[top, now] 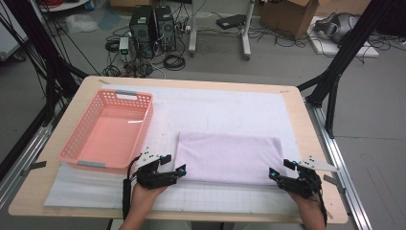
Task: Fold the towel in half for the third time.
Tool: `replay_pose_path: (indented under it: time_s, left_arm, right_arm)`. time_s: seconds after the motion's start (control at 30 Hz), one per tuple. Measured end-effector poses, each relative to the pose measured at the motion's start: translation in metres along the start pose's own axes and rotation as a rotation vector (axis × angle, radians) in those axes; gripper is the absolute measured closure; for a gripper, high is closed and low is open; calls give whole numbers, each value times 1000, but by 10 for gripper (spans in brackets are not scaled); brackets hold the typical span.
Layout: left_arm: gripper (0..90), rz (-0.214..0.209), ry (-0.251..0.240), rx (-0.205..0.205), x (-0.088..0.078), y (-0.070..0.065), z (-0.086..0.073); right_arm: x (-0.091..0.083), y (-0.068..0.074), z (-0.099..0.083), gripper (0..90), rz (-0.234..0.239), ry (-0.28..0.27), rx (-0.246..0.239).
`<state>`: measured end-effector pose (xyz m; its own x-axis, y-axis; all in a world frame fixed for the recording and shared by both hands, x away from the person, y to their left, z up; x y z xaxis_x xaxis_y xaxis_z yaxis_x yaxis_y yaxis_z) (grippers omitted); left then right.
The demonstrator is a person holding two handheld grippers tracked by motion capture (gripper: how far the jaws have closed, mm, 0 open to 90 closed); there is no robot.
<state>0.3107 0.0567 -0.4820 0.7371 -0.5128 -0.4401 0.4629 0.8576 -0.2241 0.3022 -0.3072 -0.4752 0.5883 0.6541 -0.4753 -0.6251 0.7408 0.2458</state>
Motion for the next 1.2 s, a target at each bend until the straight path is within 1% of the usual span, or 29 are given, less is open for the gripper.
replay_pose_path:
  time_s: [0.13,0.2,0.33,0.37,0.4,0.43,0.53,0.6,0.63,0.67,0.77,0.8,0.87,0.93,1.03,1.1,1.2]
  left_arm:
    - [256,2,14,7,-3,0,-3]
    - [256,-1,20,-5,-3,1,-4]
    - [257,4,34,-4,-4,1,-5]
    - [259,9,39,0,-4,1,-6]
    - [262,11,41,1,-3,1,-6]
    - [265,17,48,3,-3,1,-7]
    - [274,30,69,12,-2,0,-9]
    - [280,35,86,21,0,-1,-10]
    - [283,38,94,28,1,-1,-10]
    - [287,42,103,30,1,-1,-11]
    - [291,51,115,26,2,0,-12]
    - [291,56,117,23,3,0,-12]
    - [298,58,125,31,3,-1,-12]
    - [311,61,133,40,4,-1,-13]
    - [350,52,144,52,5,-3,-14]
    - [413,45,153,60,6,-4,-15]
    - [452,61,174,77,8,-5,-16]
  right_arm:
    - [10,7,5,253,23,-1,-28]
    - [14,8,7,252,29,-2,-37]
    - [20,10,8,217,39,8,-36]
    - [21,10,10,213,42,4,-47]
    - [22,12,11,211,44,6,-44]
    - [23,12,13,207,46,0,-60]
    - [28,16,20,190,53,-3,-72]
    - [34,20,27,187,65,-1,-94]
    - [37,23,30,187,72,4,-92]
    - [41,25,34,187,75,4,-104]
    - [51,31,46,187,91,-4,-116]
    - [54,32,48,187,94,-2,-119]
    - [60,34,53,187,102,9,-129]
    - [66,36,59,187,107,20,-140]
    - [76,41,69,187,119,43,-165]
    - [84,44,77,187,125,55,-176]
    - [97,50,88,187,144,79,-188]
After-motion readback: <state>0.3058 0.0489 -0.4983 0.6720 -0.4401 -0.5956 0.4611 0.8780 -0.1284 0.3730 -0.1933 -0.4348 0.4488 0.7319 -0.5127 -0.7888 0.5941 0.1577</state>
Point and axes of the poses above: each handheld gripper's, and its own axes: x roughly forward along the jaws, z roughly out of its top, y roughly to its left, the point moved 8 cm from there along x, roughly forward along the jaws, and after that the axes turned 12 degrees about z, right-handed, at the moved point
